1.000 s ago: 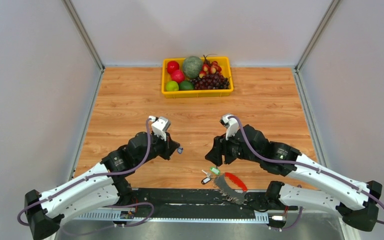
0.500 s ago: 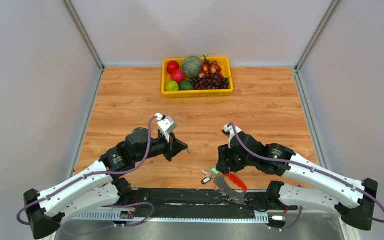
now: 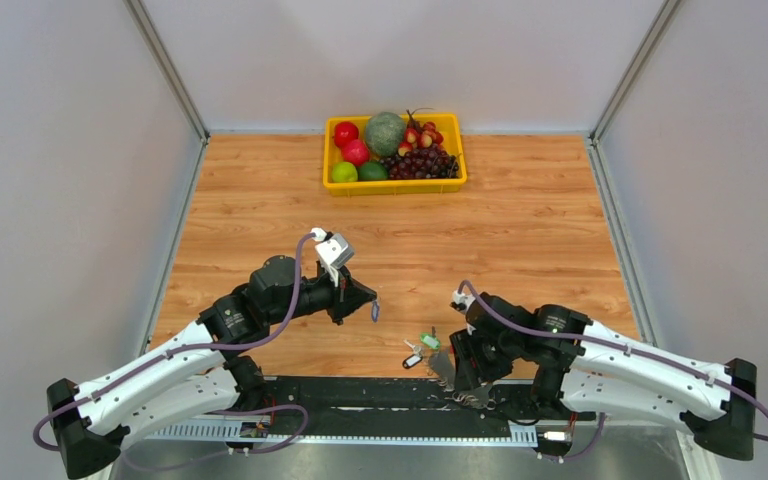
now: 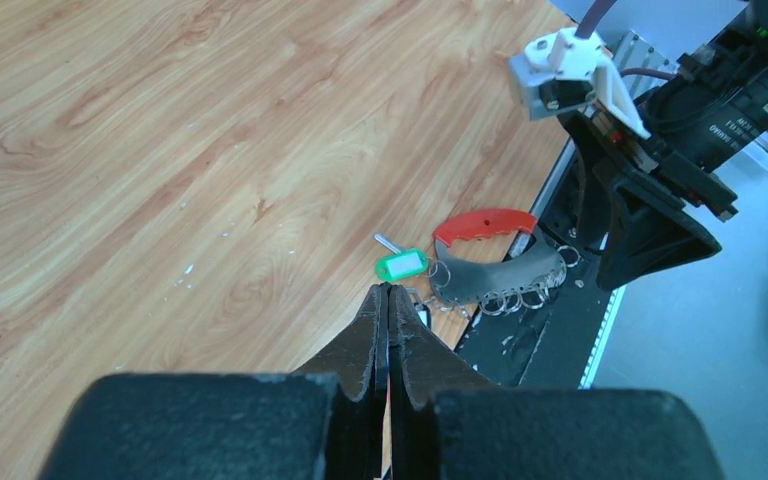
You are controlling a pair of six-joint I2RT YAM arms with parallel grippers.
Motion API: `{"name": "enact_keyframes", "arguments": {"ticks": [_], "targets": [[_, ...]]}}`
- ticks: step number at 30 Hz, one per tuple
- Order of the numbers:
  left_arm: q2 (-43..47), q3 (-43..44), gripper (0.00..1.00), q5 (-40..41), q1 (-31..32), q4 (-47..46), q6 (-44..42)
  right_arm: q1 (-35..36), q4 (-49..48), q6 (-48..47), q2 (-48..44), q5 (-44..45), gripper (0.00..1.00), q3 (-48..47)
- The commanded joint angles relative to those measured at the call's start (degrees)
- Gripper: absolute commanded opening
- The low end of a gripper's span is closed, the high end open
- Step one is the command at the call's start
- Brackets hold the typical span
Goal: Put the keys on the keyring
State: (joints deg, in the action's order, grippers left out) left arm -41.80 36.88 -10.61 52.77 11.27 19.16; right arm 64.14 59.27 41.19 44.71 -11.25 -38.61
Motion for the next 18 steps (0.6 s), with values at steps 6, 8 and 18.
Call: {"name": "enact_keyframes", "arguments": {"ticks": [6,8,18], "targets": [[0.7,0.4,0.0,-1.3,0.1,-2.2,0.1,2.7,-6.6,1.6,9.8,8.1,0.54,1.0],[0.7,0.4,0.0,-1.3,0.1,-2.2,0.3,2.7,-6.9,2.0,11.7,10.9,0.54,1.3],[0.9,0.5,0.0,0.1,0.1,-1.7,-0.2,2.6,-17.4,2.8,21.5,17.0,0.48,4.4]]}}
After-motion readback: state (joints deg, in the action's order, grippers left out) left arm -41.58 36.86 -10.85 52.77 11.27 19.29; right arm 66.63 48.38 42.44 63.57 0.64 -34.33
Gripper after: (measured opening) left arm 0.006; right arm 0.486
